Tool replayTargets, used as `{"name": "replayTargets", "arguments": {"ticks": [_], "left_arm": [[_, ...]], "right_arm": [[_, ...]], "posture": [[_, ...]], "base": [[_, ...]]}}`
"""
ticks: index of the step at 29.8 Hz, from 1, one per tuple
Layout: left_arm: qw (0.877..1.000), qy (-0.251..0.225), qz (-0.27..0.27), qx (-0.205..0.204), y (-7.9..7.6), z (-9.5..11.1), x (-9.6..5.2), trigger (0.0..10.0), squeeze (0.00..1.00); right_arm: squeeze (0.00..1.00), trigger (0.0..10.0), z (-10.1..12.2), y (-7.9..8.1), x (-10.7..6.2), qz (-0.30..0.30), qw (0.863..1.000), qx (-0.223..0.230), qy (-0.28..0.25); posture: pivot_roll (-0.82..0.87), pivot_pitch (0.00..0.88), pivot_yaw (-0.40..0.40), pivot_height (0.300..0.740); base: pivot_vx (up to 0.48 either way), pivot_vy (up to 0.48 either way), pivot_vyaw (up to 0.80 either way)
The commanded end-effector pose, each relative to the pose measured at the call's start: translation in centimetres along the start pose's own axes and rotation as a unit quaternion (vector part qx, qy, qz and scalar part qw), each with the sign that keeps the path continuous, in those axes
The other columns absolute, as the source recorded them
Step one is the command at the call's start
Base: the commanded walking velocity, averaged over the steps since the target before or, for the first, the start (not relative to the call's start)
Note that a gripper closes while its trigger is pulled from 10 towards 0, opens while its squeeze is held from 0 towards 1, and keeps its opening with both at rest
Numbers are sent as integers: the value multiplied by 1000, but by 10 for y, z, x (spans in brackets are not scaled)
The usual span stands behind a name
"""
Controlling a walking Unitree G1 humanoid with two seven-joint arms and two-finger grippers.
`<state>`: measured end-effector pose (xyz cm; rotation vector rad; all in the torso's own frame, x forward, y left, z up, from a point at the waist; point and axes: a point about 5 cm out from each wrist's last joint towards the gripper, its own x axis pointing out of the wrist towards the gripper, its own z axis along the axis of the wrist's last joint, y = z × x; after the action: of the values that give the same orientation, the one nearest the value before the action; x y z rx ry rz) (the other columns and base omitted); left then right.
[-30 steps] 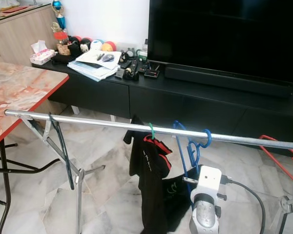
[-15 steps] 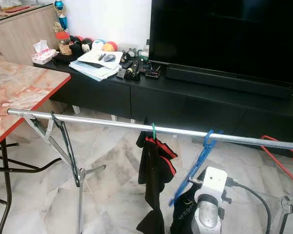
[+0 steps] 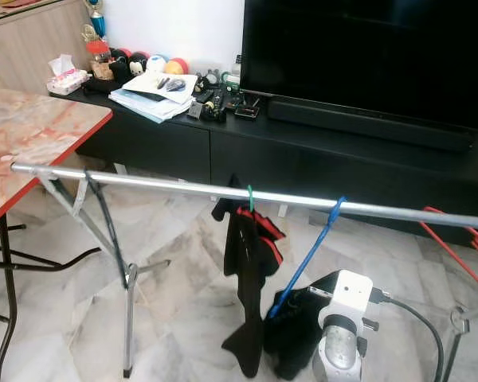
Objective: Hang hanger
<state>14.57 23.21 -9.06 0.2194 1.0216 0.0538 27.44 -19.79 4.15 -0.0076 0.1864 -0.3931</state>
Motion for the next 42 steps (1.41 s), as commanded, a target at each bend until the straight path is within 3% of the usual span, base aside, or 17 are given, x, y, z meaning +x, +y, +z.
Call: {"name": "replayTargets", "arguments": {"ticks": [1, 36, 42], "left_arm": [[1000, 14, -3, 3, 0, -9, -2, 10000, 0], [1000, 13, -2, 2, 0, -9, -2, 10000, 0], [1000, 17, 1, 8, 0, -9, -2, 10000, 0]], "right_arm": [[0, 10000, 2, 0, 2, -3, 1000, 3, -4], [0, 10000, 2, 0, 2, -8, 1000, -2, -5], [0, 10000, 2, 2, 2, -3, 1000, -4, -6]], "posture": [[47, 68, -16, 740], [52, 70, -15, 740], [53, 71, -15, 740]], "base": [[-352, 0, 0], [-352, 0, 0], [-50, 0, 0]]}}
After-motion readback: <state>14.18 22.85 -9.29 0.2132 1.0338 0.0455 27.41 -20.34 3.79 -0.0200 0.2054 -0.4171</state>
